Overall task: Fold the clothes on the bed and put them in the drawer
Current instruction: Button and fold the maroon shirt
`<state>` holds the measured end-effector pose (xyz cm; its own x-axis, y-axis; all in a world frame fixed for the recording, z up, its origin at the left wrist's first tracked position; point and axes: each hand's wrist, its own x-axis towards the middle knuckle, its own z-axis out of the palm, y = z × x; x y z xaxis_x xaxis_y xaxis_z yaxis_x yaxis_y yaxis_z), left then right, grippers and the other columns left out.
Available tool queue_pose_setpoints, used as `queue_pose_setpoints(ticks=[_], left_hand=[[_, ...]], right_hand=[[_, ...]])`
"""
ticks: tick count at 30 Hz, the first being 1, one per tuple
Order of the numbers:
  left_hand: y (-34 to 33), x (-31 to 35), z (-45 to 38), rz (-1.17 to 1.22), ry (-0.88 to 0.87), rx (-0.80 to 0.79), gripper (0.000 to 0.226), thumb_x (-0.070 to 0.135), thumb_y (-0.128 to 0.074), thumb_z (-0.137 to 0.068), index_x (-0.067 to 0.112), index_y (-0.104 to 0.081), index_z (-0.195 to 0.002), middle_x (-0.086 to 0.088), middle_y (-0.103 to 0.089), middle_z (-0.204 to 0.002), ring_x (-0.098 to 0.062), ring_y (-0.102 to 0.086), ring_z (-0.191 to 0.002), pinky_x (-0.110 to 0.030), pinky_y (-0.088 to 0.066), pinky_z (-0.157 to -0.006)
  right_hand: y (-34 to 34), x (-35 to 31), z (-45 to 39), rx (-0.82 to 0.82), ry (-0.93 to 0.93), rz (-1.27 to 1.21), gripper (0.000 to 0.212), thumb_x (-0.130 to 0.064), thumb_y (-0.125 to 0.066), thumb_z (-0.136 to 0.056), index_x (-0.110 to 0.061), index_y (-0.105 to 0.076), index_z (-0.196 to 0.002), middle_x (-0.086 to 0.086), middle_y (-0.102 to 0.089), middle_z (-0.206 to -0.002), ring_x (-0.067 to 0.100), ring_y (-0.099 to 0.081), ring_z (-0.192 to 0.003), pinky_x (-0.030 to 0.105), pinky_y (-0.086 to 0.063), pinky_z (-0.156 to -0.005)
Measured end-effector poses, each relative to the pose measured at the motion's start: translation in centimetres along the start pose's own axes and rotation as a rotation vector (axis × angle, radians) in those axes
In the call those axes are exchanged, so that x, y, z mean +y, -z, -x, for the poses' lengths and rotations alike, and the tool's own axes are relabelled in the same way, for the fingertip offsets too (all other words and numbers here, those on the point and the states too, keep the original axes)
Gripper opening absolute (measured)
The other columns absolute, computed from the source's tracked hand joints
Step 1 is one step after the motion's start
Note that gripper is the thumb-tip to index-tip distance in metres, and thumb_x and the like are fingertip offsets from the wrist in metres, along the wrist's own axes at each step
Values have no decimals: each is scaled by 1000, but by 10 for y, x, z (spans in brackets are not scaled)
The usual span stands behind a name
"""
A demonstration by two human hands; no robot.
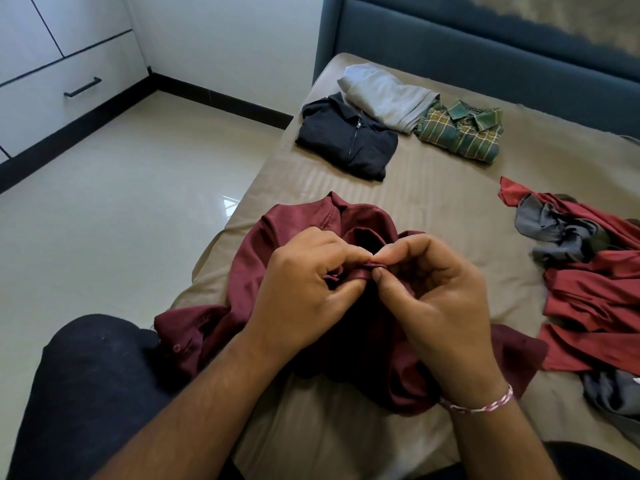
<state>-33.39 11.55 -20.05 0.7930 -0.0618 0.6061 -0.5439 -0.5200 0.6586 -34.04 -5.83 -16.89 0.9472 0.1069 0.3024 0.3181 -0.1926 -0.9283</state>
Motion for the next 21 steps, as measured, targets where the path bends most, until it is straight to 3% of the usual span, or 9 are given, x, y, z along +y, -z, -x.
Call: queue_pose_setpoints(ticks=[11, 16, 21], left_hand=[[-2, 1, 2, -65, -14, 132, 8, 9, -84, -79, 11, -78, -85, 5, -71, -82, -13, -62, -81, -30, -52, -76], [-7, 3, 5, -105, -58, 224, 8, 10, -84, -81, 7, -77, -78, 2, -70, -77, -15, -62, -75, -30, -51, -71], [-12, 1, 8, -124, -108, 222, 18, 9, -84, -84, 4, -73, -71, -2, -67, -72, -16, -59, -71, -29, -50, -68]], right_hand=[[-13, 1, 5, 134, 143, 163, 23, 2, -82, -85, -12, -67, -96, -2, -70, -94, 23, -71, -88, 27, -58, -75], [-17, 5, 8, 198, 193, 160, 27, 8, -78, -83, -12, -62, -92, 1, -68, -91, 27, -71, -88, 39, -59, -80], [-18, 8, 8, 253, 228, 203, 32, 14, -75, -80, -13, -57, -85, 0, -67, -85, 24, -70, -82, 37, -58, -80]])
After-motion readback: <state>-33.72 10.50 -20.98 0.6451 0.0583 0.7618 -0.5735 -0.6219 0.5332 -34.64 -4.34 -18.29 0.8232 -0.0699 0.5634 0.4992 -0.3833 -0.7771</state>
